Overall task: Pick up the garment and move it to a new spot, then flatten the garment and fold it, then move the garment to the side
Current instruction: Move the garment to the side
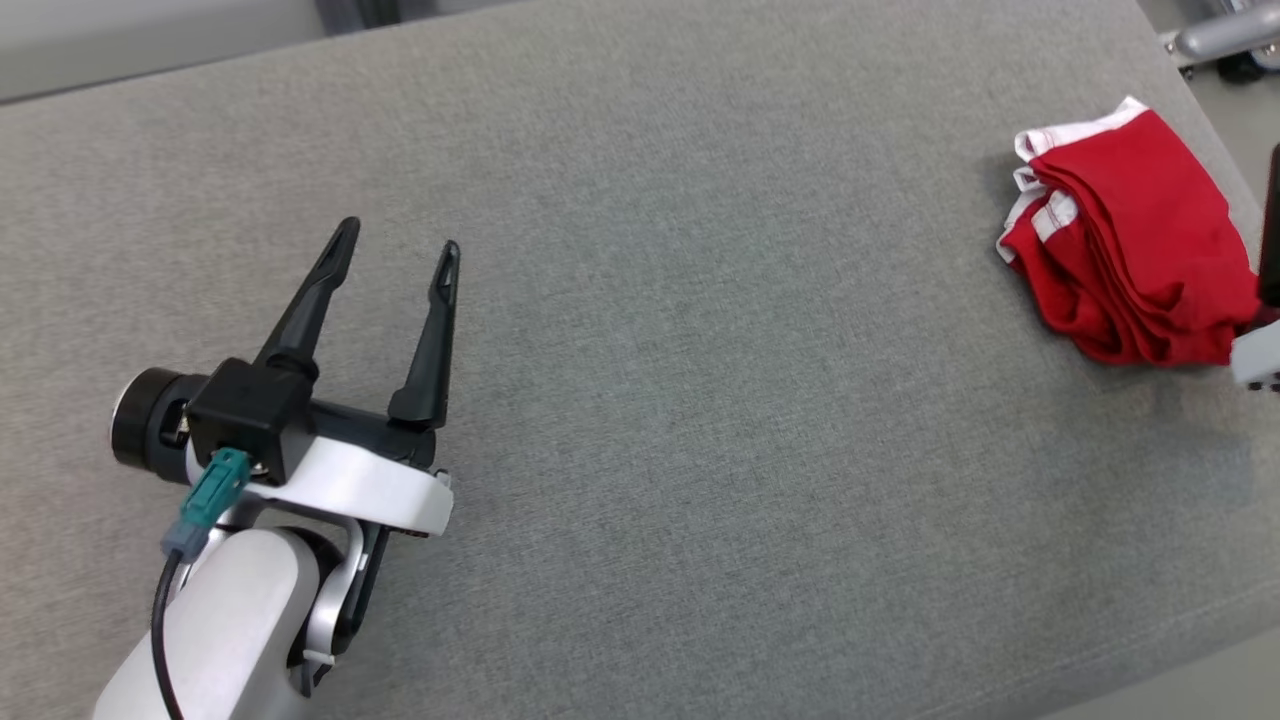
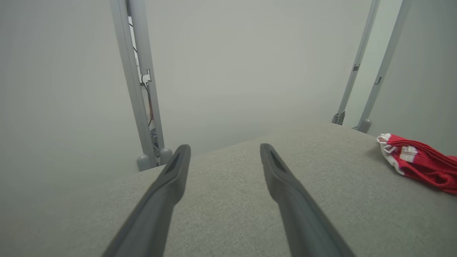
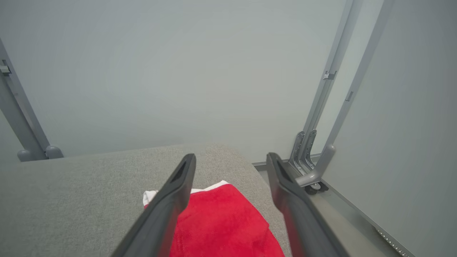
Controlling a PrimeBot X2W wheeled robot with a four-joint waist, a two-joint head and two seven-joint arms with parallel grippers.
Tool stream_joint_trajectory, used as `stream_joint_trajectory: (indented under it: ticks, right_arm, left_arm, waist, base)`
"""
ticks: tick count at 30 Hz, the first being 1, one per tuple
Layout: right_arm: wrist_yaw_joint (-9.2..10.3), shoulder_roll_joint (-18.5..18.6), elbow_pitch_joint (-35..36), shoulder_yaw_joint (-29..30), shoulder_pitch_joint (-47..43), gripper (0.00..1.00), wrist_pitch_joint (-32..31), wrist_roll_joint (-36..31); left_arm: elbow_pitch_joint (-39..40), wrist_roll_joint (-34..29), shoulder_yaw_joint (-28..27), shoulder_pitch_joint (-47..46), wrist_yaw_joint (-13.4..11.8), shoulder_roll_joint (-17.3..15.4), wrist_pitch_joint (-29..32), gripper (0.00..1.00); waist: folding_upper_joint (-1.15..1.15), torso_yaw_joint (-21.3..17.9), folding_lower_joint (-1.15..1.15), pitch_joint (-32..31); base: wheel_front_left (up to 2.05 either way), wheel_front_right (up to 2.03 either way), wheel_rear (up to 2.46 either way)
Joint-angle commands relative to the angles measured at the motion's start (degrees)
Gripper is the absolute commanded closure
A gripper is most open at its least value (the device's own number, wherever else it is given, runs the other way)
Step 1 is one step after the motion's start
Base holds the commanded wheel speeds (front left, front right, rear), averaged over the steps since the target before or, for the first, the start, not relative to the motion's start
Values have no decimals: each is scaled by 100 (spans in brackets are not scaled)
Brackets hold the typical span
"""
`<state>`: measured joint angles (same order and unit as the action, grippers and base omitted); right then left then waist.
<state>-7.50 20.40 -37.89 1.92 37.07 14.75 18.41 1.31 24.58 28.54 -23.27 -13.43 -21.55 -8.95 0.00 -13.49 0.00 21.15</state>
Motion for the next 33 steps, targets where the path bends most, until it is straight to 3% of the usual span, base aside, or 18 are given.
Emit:
stream_joint_trajectory:
  ticks: [1, 9, 13, 19, 33]
  right_arm:
    - [1, -137, 242, 63, -144, 0, 46, -21]
    - [1, -1231, 2215, 412, -1305, 0, -12, -667]
    - [1, -1567, 2891, 361, -1822, 0, -242, -968]
    - [1, -1735, 3475, 198, -2505, 0, -553, -1096]
    - [0, -1737, 3572, 71, -3511, 0, -746, -903]
  left_arm:
    - [-19, 36, -65, 97, -51, -63, -52, 0]
    - [-36, 225, -380, 467, -281, -146, -235, 0]
    - [-29, 312, -490, 662, -334, -177, -318, 0]
    - [26, 432, -588, 1143, -440, -214, -402, 0]
    - [-121, 640, -566, 1863, -515, -205, -433, 0]
  waist:
    - [0, 119, 0, -193]
    - [0, 634, 0, -668]
    - [0, 894, 0, -901]
    - [0, 1170, 0, -1309]
    - [0, 1368, 0, -1974]
  base:
    - [0, 0, 0]
    - [0, 0, 0]
    - [0, 0, 0]
    - [0, 0, 0]
    - [0, 0, 0]
